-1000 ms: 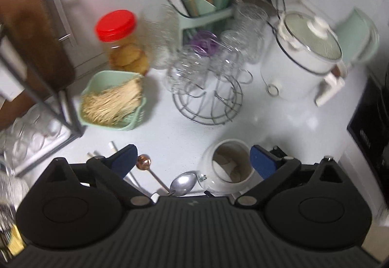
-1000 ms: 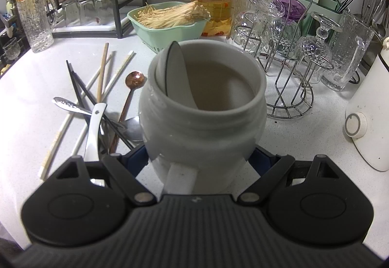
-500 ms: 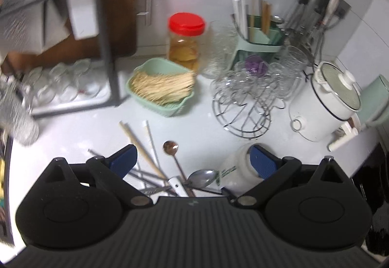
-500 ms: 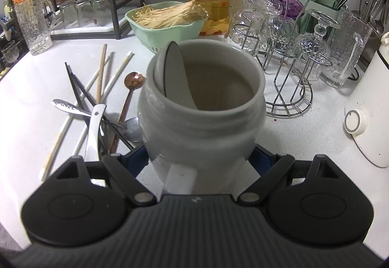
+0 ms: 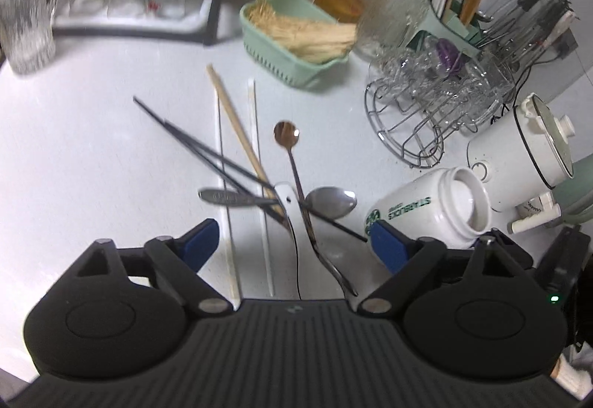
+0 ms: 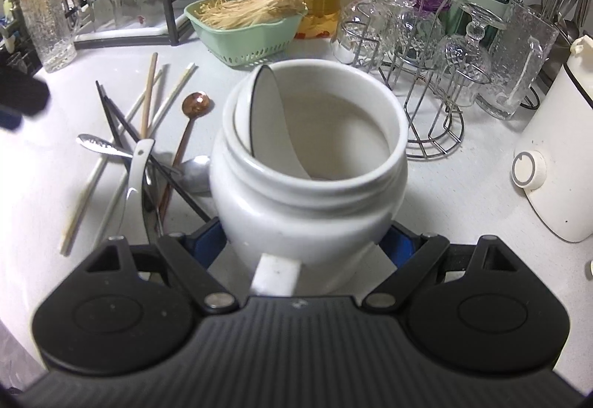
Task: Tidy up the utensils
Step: 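Move left gripper back down to the remaining utensils, then grasp the second white spoon by its handle with left gripper, then lift the white spoon with left gripper and carry it over the jar, then lower the spoon into the white jar and open left gripper, then move left gripper down to the silver spoon lying on the counter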
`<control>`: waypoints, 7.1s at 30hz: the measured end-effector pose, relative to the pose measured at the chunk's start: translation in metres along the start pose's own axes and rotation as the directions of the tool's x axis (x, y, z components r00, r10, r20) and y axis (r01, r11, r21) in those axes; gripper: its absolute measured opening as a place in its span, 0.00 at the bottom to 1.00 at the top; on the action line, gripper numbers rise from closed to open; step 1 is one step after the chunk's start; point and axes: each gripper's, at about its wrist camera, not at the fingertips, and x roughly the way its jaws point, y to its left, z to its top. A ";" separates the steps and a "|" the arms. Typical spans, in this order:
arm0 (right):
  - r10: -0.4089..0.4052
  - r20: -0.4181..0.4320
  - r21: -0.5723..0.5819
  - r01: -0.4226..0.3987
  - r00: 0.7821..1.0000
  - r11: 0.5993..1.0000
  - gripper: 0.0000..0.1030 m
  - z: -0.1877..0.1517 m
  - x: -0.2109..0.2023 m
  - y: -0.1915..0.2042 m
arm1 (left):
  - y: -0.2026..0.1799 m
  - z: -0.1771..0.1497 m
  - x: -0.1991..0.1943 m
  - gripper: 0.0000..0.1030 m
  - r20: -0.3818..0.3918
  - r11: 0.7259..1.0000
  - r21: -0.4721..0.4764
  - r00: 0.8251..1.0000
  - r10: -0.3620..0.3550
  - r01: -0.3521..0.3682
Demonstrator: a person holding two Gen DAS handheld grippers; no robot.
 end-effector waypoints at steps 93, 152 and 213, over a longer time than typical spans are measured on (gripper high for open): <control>0.005 0.017 -0.020 -0.005 1.000 1.000 0.88 0.005 0.003 0.027 | -0.086 0.062 -0.063 0.12 0.161 0.959 0.282 0.984 -0.081 0.033; 0.046 0.045 -0.060 -0.043 0.998 0.997 0.88 0.006 0.006 0.023 | -0.178 0.073 0.055 0.07 -0.399 0.710 0.637 0.916 -0.027 0.299; 0.006 0.014 0.006 -0.006 1.000 1.000 0.87 0.000 -0.001 0.013 | 0.000 0.002 -0.039 0.41 0.041 0.970 0.221 0.993 -0.109 0.097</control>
